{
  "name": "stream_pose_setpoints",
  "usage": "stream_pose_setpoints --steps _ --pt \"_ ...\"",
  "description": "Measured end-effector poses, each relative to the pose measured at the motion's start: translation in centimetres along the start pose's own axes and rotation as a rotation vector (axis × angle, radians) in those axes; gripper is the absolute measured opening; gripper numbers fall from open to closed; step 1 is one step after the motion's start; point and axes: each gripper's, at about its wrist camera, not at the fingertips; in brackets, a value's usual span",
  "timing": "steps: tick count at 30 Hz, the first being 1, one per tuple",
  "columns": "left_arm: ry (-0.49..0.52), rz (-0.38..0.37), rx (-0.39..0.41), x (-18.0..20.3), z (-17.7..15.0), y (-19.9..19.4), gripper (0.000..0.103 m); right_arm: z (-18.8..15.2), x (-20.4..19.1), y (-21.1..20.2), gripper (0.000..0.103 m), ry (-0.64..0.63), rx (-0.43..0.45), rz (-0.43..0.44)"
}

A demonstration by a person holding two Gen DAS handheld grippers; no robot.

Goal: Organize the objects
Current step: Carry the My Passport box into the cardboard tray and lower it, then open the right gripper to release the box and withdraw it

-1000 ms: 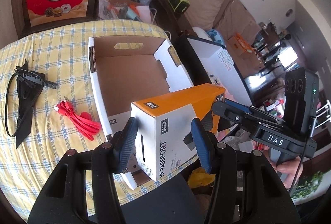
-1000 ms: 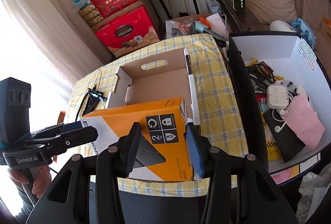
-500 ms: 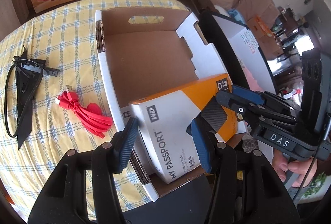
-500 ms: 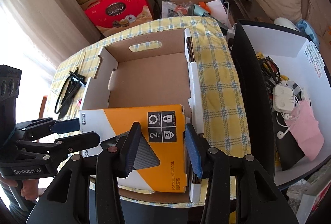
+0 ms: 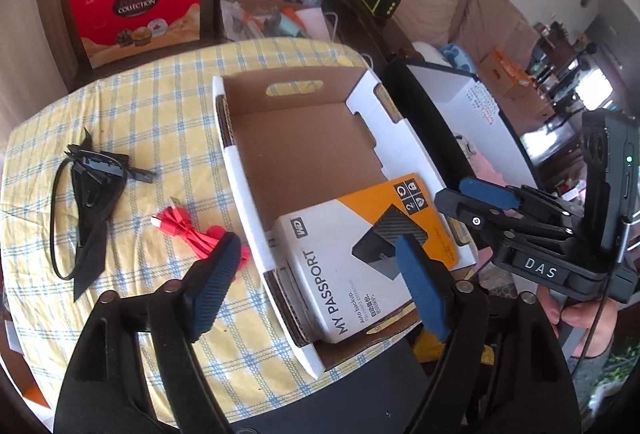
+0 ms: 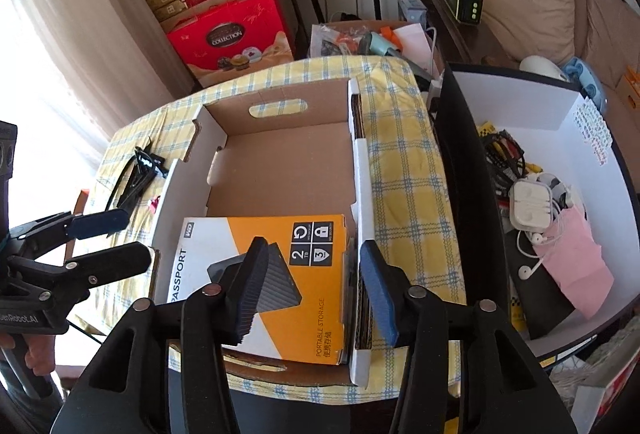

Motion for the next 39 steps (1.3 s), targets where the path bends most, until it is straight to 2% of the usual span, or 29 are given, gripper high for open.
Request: stream_pose_setpoints --steps 2,4,8,15,17,20,25,28,36,39 --pt "-0.013 0.02 0.036 -0.6 0.0 -1.0 0.09 0.1 -0.3 -0.8 0.07 -0.023 0.037 -0.031" --pt "-0.025 0.047 0.067 -1.3 -0.1 -1.8 0.093 0.0 -0.5 -1.4 0.083 -0.045 0.075 -0.065" --pt "-0.02 0.118 0.122 -2.5 -0.9 -3.1 0.093 -0.6 -0.4 -1.6 0.084 -0.063 0.113 -0.117" --pt "-0.086 0.191 0.2 -5.5 -2.7 -4.7 0.094 -2.6 1.2 -0.7 0.084 -0.016 0.155 -0.139" --pt "-0.094 0.221 0.218 -6.3 -3.1 -4.9 0.096 -3.1 1.6 -0.6 0.083 0.001 0.161 -0.142" --pt "-0.108 0.258 0.247 -7.4 -3.5 -5.3 0.099 -3.5 2.2 -0.5 0.08 0.016 0.164 -0.142" --pt "-0.126 0.305 0.265 -9.3 -4.0 -5.5 0.1 -3.1 3.0 0.0 0.063 0.013 0.159 -0.162" --pt "-0.138 0.325 0.261 -10.3 -3.9 -5.2 0.1 -2.3 3.4 0.7 0.058 0.014 0.146 -0.166" --pt "-0.195 0.339 0.232 -13.1 -3.8 -4.0 0.1 0.4 2.7 3.0 0.051 -0.019 0.114 -0.142" --pt "-0.211 0.317 0.218 -14.0 -3.6 -3.6 0.099 1.1 2.1 4.1 0.041 -0.048 0.091 -0.143"
Point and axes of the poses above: each gripper's, at about its wrist camera, not at the fingertips, and y roughly the way its jaws point, x to its right, z to its top, and after that the axes turned 4 degrees about x, right-handed
